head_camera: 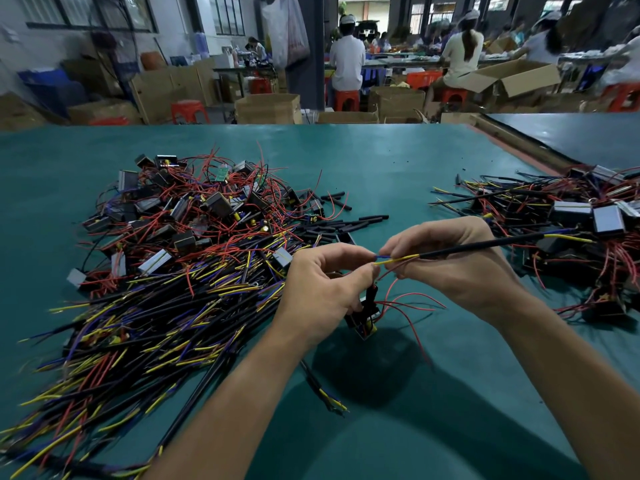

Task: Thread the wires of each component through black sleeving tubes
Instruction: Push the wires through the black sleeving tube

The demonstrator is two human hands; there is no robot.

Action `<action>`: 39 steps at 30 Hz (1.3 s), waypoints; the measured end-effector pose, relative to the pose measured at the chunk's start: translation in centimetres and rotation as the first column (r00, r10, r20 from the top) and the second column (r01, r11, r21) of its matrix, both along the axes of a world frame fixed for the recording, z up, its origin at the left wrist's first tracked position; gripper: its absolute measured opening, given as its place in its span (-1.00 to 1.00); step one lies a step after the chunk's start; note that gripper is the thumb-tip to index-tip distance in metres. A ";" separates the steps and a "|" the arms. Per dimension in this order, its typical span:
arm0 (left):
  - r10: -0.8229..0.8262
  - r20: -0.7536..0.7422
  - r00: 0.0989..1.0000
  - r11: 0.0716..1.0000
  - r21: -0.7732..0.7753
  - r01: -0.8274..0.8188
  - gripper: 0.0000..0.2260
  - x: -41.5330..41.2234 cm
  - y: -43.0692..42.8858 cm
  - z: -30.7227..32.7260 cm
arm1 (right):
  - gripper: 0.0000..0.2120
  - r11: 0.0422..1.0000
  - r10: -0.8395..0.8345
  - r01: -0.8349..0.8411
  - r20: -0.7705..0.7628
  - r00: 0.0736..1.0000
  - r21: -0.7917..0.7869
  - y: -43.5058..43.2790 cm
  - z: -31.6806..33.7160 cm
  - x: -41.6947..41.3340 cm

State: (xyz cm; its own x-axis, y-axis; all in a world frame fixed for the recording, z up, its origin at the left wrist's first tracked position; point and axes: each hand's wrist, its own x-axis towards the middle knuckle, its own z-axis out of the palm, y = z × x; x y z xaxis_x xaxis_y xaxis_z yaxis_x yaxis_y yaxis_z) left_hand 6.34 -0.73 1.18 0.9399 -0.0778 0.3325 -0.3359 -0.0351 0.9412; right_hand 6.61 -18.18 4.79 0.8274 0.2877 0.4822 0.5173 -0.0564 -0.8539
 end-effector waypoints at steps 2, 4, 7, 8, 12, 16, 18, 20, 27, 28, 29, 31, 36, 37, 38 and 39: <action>0.005 -0.007 1.000 1.000 0.000 -0.005 -0.96 0.0 0.1 0.0 | -0.86 1.000 -0.006 0.006 0.007 1.000 -0.017 0.0 0.0 0.0; 0.009 -0.018 1.000 1.000 -0.015 -0.009 -0.96 0.0 0.1 0.1 | -0.88 1.000 -0.005 0.006 0.007 1.000 -0.031 -0.1 0.0 0.0; 0.009 -0.023 1.000 0.999 -0.033 -0.010 -0.94 -0.2 0.1 0.2 | -0.93 0.998 0.001 -0.002 -0.016 1.000 -0.065 -0.2 0.2 -0.2; 0.014 -0.025 1.000 1.000 -0.028 -0.014 -0.92 -0.2 0.1 0.2 | -0.93 0.997 -0.001 -0.001 -0.030 1.000 -0.082 -0.2 0.2 -0.2; 0.004 -0.028 1.000 0.999 0.039 -0.003 -0.87 -0.2 0.0 0.3 | -0.86 0.991 -0.015 0.000 -0.115 0.993 -0.131 -0.6 0.1 0.2; 0.011 0.033 0.999 0.985 0.171 -0.016 -0.83 -0.2 0.3 0.2 | -0.88 0.993 -0.018 -0.001 -0.164 0.986 -0.116 -0.4 0.3 0.0; 0.004 0.065 0.998 0.968 0.251 -0.021 -0.91 -0.3 0.4 0.1 | -0.85 0.992 -0.042 0.021 -0.168 0.985 -0.124 -0.2 0.2 0.1; -0.003 0.087 0.996 0.953 0.301 -0.024 -0.96 -0.4 0.4 0.1 | -0.80 0.987 -0.050 0.024 -0.166 0.985 -0.156 -0.1 0.3 0.1; 0.015 0.130 0.991 0.957 0.284 -0.052 -0.96 -0.3 0.4 -0.2 | -0.82 0.987 -0.029 0.009 -0.123 0.992 -0.163 -0.4 0.4 -0.3; 0.018 0.130 0.991 0.961 0.270 -0.053 -0.98 -0.3 0.4 -0.2 | -0.79 0.986 -0.025 0.005 -0.120 0.992 -0.168 -0.4 0.4 -0.2; 0.025 0.127 0.992 0.967 0.248 -0.056 -0.97 -0.3 0.4 -0.1 | -0.76 0.985 -0.023 0.001 -0.123 0.992 -0.171 -0.5 0.5 -0.2; 0.042 0.128 0.991 0.977 0.201 -0.068 -0.93 -0.3 0.4 -0.1 | -0.75 0.985 -0.021 -0.001 -0.125 0.992 -0.172 -0.6 0.5 -0.1; 0.114 0.241 0.964 0.946 0.271 -0.179 -0.98 -0.5 0.3 0.0 | -0.96 0.988 -0.009 -0.004 -0.083 0.996 -0.156 -0.4 0.3 -0.2; 0.117 0.243 0.963 0.947 0.264 -0.181 -0.99 -0.5 0.3 0.1 | -0.98 0.988 -0.010 -0.002 -0.079 0.997 -0.153 -0.3 0.3 -0.2; 0.113 0.232 0.966 0.953 0.249 -0.171 -0.99 -0.6 0.2 0.2 | -0.98 0.988 -0.020 0.008 -0.072 0.997 -0.157 -0.4 0.3 -0.2; 0.101 0.214 0.972 0.962 0.228 -0.150 -0.98 -0.6 0.2 0.2 | -0.97 0.986 -0.034 0.023 -0.061 0.998 -0.165 -0.4 0.4 -0.2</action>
